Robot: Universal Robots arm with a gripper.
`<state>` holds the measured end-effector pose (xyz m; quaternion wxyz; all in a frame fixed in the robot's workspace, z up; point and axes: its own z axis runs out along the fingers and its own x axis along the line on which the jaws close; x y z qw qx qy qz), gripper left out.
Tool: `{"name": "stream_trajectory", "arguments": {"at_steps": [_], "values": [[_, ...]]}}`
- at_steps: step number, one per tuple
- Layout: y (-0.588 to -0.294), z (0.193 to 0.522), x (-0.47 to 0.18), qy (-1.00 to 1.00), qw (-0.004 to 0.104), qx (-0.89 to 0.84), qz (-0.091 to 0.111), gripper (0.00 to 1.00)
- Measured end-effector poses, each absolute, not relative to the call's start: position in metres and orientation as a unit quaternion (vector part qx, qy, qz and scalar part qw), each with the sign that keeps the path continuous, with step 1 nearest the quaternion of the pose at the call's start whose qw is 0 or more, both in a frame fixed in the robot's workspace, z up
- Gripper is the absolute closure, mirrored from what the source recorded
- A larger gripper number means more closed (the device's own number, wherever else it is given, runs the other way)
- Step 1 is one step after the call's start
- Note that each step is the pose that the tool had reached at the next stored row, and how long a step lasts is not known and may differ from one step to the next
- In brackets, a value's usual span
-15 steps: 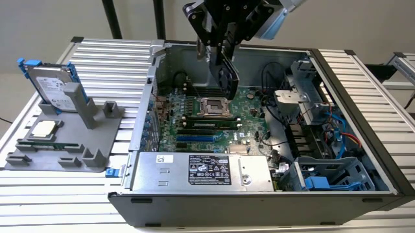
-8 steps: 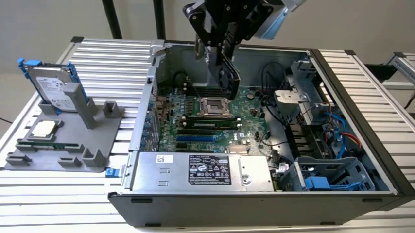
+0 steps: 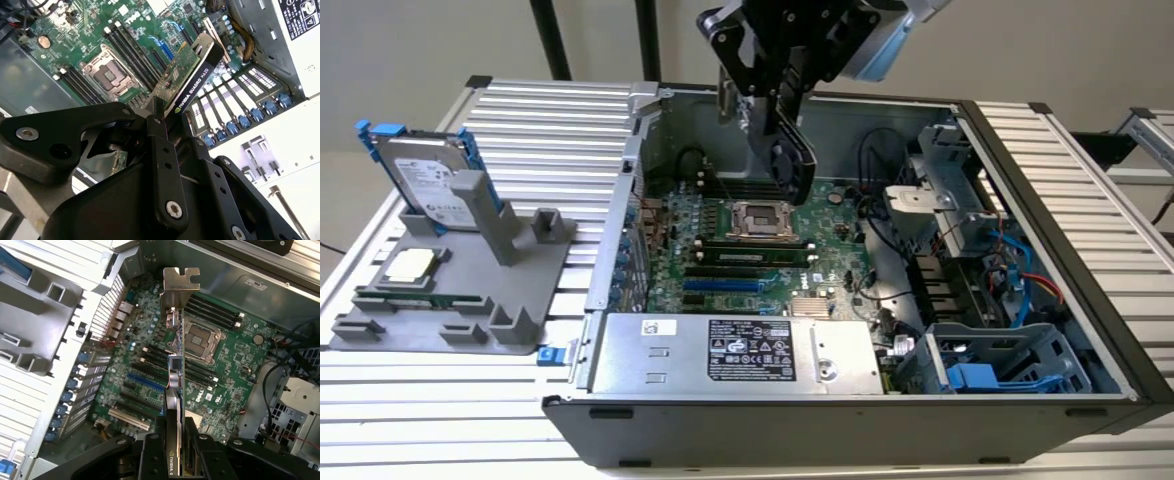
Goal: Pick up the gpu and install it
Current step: 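Insert the gpu into the slot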
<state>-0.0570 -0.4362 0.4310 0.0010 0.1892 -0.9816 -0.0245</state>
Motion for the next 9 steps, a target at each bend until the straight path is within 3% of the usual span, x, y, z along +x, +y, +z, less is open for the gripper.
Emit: {"name": "stream_trajectory", "arguments": {"at_steps": [9], "values": [[-0.4362, 0.431, -0.057, -0.979, 0.001, 0.205, -0.024, 1.0]]}}
